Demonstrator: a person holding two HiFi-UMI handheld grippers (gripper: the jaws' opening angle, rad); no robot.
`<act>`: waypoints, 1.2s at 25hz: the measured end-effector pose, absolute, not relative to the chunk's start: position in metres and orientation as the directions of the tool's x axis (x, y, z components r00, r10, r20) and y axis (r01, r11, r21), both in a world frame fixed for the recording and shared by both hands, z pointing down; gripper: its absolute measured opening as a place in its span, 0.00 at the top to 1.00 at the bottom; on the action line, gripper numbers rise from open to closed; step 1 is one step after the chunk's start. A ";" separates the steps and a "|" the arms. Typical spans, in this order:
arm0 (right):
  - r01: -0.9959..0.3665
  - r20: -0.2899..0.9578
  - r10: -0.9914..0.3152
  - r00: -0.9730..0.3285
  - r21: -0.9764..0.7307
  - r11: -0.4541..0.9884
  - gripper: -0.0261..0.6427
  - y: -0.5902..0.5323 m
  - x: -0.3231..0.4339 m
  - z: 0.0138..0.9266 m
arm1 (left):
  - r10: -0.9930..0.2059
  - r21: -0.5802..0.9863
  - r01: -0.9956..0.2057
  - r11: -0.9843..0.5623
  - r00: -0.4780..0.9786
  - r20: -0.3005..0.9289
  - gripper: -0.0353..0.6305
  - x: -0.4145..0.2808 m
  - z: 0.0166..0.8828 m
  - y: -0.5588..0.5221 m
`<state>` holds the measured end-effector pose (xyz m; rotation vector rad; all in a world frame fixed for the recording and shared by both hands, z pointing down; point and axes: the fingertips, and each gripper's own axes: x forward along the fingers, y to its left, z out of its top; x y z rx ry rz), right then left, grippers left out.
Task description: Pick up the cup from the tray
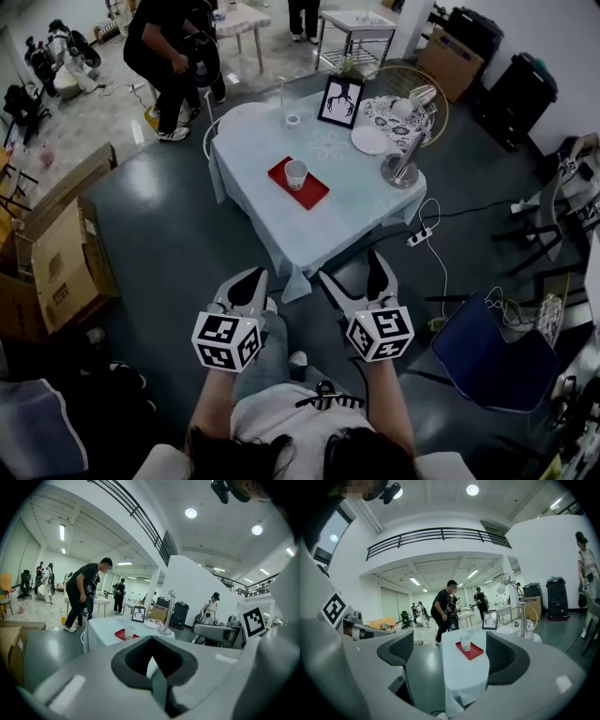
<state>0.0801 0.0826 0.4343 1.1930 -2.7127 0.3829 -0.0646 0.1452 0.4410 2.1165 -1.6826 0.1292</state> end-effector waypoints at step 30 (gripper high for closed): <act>-0.798 0.320 -0.739 -0.593 -0.108 0.593 0.15 -0.099 -0.020 0.457 | -0.827 0.337 -0.900 -0.277 0.401 0.394 0.95 -0.157 0.464 -0.050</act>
